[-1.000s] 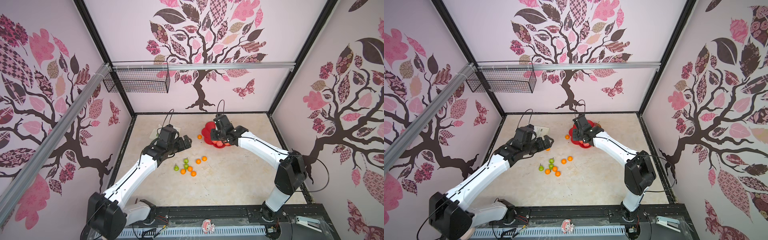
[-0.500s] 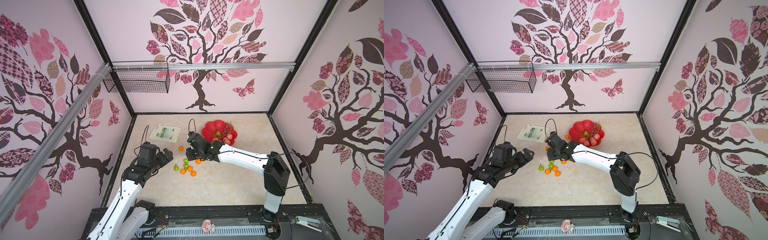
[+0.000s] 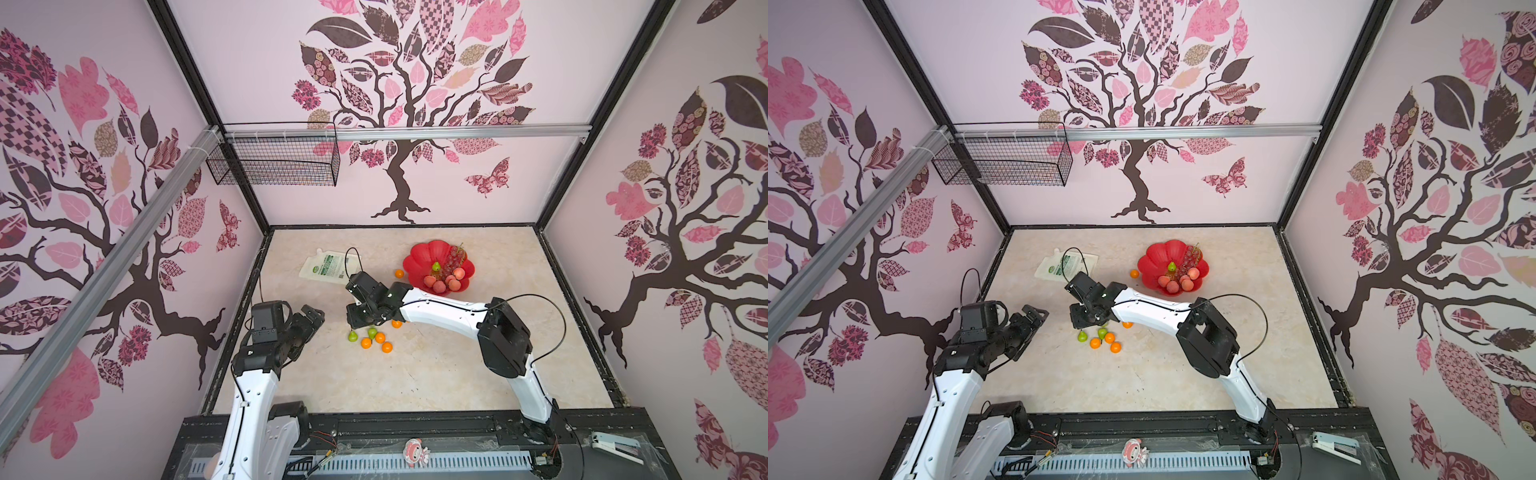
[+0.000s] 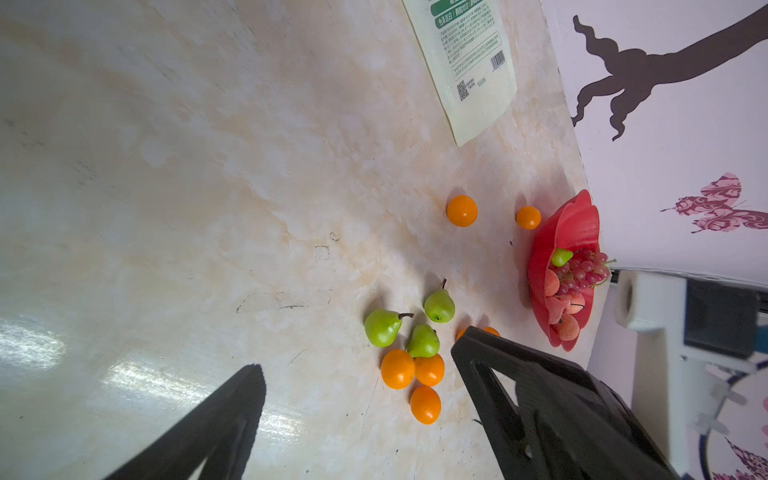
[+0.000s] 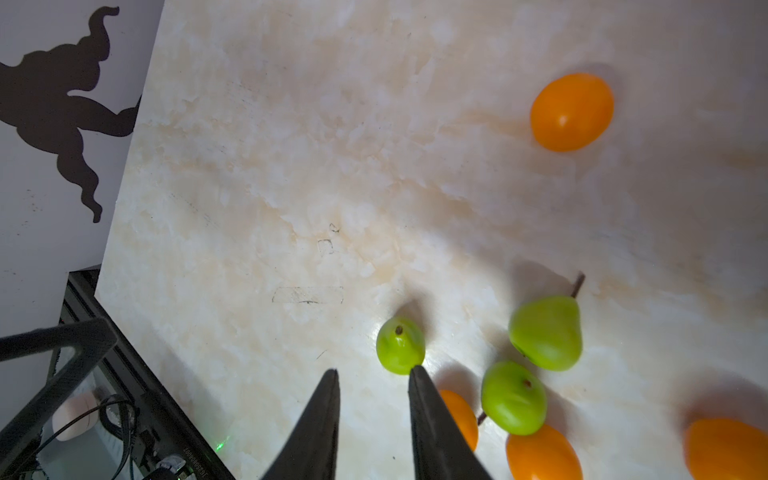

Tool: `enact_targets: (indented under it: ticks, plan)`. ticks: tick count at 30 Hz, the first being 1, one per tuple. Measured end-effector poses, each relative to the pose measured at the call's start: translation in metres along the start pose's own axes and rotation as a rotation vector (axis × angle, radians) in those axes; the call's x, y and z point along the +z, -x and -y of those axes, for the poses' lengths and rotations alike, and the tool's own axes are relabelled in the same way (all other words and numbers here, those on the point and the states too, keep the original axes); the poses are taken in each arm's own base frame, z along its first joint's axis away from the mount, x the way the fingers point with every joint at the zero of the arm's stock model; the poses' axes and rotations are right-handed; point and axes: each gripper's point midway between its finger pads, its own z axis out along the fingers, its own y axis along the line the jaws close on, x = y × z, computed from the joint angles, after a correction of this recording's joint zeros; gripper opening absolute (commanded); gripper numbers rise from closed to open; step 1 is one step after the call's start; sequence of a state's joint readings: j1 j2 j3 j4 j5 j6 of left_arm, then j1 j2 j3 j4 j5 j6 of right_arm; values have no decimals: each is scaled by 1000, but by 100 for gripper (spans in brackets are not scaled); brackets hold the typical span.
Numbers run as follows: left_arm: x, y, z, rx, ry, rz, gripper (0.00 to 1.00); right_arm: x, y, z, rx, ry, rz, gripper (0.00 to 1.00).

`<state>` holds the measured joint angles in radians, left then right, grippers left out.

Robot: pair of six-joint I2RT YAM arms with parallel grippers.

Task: Place and organize the fake fruits in the fruit bowl
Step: 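Move the right gripper back to the green pears while the left arm withdraws, then lower the right gripper and close it on another green pear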

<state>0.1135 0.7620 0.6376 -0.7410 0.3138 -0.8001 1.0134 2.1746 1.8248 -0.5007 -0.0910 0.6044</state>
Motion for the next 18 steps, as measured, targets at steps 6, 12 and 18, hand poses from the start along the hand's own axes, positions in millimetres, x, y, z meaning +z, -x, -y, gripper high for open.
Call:
enact_targets:
  ticks: [6,12,18]
  plan:
    - [2,-5,1,-2,-20,-26,98,25,-6,4,4,-30,-65,32]
    - [4,-6,3,-1,-32,-35,98,39,-14,12,9,-65,-112,32]
    - [5,-6,3,2,-32,-40,98,43,-16,13,9,-78,-132,30]
